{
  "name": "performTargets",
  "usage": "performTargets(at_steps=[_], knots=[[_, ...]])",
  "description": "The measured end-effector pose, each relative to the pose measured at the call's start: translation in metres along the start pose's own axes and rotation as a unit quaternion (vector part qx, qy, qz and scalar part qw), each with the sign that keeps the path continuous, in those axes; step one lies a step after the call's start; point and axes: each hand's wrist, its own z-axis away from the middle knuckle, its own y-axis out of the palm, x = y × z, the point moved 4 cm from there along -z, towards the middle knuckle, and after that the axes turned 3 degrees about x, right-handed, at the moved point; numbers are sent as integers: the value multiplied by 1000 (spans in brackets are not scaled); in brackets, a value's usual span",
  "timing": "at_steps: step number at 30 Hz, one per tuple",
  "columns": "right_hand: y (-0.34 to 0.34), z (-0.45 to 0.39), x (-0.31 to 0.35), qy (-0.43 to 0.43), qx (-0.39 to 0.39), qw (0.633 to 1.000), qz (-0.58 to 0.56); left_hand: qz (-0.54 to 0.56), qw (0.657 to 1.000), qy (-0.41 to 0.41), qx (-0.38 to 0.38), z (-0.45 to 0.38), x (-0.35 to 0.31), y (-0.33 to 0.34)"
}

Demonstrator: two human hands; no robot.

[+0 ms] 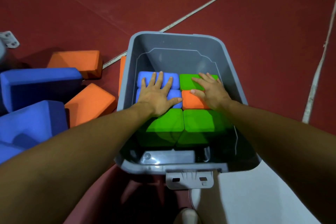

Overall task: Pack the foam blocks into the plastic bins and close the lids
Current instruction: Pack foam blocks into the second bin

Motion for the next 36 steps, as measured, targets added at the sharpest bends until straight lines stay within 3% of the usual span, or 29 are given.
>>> performTargets(at_steps=[15,21,28,31,36], knots=[[1,2,2,5,7,1000,26,3,998,-2,-64,11,-3,-3],[-12,5,17,-18,-70,997,29,128,987,53,-87,18,13,-20],[-26,-14,113,-125,-118,985,-3,264,940,-35,-214,49,90,-86],[-30,-17,158,-166,-140,976,-22,220,951,-104,-192,74,138,-108],[-21,-18,229,-219,-150,963,-49,136,976,-130,-109,125,204,-116]])
